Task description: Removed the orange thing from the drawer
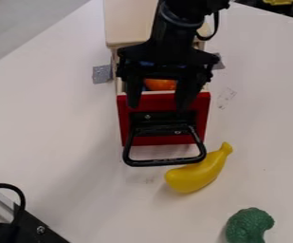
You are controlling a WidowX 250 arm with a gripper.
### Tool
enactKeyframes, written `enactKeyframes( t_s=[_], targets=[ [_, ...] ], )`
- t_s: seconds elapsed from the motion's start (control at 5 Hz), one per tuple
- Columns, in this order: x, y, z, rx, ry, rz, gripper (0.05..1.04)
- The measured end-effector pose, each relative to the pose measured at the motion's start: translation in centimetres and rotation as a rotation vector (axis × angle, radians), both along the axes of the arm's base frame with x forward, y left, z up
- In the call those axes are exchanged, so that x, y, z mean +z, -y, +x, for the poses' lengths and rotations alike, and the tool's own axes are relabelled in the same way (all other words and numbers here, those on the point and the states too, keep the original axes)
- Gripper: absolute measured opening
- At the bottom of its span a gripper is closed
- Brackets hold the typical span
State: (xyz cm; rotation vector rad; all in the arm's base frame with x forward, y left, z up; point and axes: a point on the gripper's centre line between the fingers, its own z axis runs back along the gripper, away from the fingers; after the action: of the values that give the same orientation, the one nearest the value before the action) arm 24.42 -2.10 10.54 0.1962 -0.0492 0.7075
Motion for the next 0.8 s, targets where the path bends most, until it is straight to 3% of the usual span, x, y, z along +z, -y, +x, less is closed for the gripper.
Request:
enactKeyframes(
  t_s=[0.4,0.8],
  targets=[
    [-0.1,0.2,-0.1,0.021,-0.027,-0.018,1.0],
    [1.9,0.3,1.3,0.071,0.008,-0.055,1.0]
  ],
)
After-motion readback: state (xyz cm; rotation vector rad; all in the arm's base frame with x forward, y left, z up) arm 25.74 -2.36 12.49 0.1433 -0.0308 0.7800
